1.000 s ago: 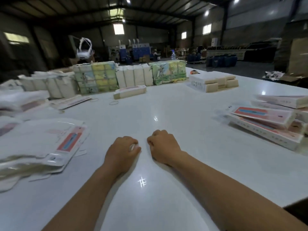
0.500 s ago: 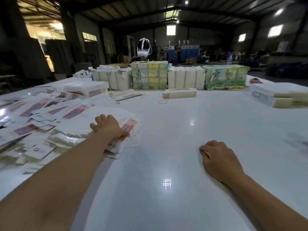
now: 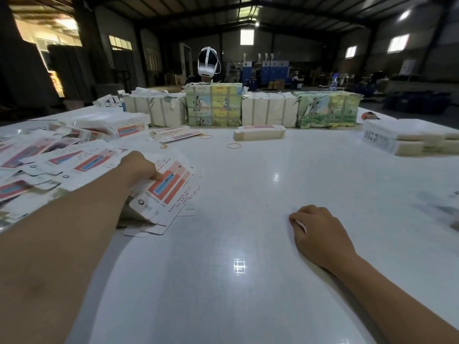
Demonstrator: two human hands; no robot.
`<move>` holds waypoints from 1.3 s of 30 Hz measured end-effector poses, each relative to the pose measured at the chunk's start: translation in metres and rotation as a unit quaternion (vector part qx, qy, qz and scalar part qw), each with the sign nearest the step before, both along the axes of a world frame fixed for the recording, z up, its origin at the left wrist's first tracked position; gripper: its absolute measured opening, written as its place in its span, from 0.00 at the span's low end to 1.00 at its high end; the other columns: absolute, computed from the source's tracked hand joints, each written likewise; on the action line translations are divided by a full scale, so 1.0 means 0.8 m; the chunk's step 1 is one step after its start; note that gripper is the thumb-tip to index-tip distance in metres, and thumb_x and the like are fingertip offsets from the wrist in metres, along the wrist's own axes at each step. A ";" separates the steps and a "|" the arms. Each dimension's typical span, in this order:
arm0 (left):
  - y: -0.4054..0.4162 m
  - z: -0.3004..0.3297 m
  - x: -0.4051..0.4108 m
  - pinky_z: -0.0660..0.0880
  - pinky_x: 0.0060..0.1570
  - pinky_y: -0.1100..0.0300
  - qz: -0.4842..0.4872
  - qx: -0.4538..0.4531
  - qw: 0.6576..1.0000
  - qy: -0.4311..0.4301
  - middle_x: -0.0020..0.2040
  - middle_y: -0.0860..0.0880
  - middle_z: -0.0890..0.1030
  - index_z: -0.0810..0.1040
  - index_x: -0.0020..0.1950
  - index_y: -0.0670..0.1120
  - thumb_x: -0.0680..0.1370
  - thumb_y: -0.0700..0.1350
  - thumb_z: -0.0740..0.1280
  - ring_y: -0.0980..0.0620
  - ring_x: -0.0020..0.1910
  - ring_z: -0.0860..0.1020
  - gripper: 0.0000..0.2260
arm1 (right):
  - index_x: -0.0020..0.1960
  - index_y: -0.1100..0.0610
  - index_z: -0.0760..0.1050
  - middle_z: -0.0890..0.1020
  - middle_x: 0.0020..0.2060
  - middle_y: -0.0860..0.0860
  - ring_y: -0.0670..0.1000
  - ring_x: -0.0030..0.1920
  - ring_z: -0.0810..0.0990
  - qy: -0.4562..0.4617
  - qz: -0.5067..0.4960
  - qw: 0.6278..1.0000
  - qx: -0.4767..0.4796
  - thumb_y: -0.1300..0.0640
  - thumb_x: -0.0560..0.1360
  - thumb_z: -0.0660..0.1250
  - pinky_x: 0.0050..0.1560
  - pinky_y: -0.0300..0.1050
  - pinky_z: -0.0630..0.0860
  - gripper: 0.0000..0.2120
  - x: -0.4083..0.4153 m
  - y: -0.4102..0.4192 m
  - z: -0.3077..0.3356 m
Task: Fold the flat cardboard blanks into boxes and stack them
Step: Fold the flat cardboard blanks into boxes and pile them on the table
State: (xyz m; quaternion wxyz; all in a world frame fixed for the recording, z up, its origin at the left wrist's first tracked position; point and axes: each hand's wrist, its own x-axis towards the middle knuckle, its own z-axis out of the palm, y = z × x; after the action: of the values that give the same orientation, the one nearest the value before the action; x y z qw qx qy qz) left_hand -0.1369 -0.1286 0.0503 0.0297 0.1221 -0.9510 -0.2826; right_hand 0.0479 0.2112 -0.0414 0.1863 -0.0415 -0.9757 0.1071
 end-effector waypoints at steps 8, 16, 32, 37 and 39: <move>-0.001 0.032 0.014 0.76 0.50 0.49 -0.064 0.050 0.996 0.022 0.52 0.41 0.80 0.76 0.55 0.43 0.74 0.41 0.71 0.43 0.49 0.79 0.11 | 0.58 0.51 0.79 0.77 0.58 0.47 0.52 0.57 0.71 0.004 -0.001 1.000 -0.018 0.54 0.80 0.57 0.54 0.43 0.66 0.13 -0.002 -0.001 -0.001; 0.144 0.013 0.102 0.80 0.37 0.57 -0.386 0.151 0.907 -0.077 0.45 0.53 0.85 0.78 0.57 0.60 0.78 0.40 0.65 0.51 0.42 0.84 0.15 | 0.53 0.54 0.81 0.81 0.52 0.52 0.52 0.54 0.78 0.017 -0.014 0.946 -0.323 0.58 0.79 0.60 0.52 0.40 0.74 0.11 0.003 0.002 0.016; 0.220 -0.067 0.174 0.61 0.64 0.48 -0.387 -0.178 0.874 0.234 0.68 0.50 0.68 0.57 0.76 0.51 0.73 0.69 0.50 0.48 0.64 0.65 0.36 | 0.40 0.62 0.78 0.81 0.31 0.53 0.55 0.32 0.79 0.071 0.124 0.723 -0.676 0.65 0.77 0.62 0.27 0.42 0.75 0.09 0.025 0.019 0.038; 0.236 -0.070 0.193 0.66 0.61 0.50 -0.405 -0.226 0.832 0.305 0.67 0.46 0.70 0.57 0.76 0.44 0.64 0.73 0.62 0.46 0.61 0.70 0.49 | 0.46 0.61 0.79 0.83 0.37 0.54 0.54 0.38 0.82 0.036 0.176 0.725 -0.665 0.68 0.76 0.62 0.35 0.45 0.79 0.08 0.030 0.019 0.041; 0.234 -0.066 0.195 0.72 0.51 0.50 -0.408 -0.198 0.819 0.352 0.59 0.42 0.77 0.67 0.70 0.39 0.63 0.67 0.71 0.42 0.53 0.76 0.46 | 0.51 0.61 0.79 0.83 0.41 0.56 0.56 0.42 0.82 -0.002 0.197 0.696 -0.691 0.72 0.74 0.60 0.37 0.46 0.80 0.12 0.031 0.021 0.043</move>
State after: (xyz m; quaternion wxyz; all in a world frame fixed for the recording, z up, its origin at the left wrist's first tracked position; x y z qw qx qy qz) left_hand 0.0189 0.0582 -0.0025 0.2681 -0.3930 -0.8741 -0.0980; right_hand 0.0726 0.2282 -0.0068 0.0776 0.0347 -0.6135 0.7851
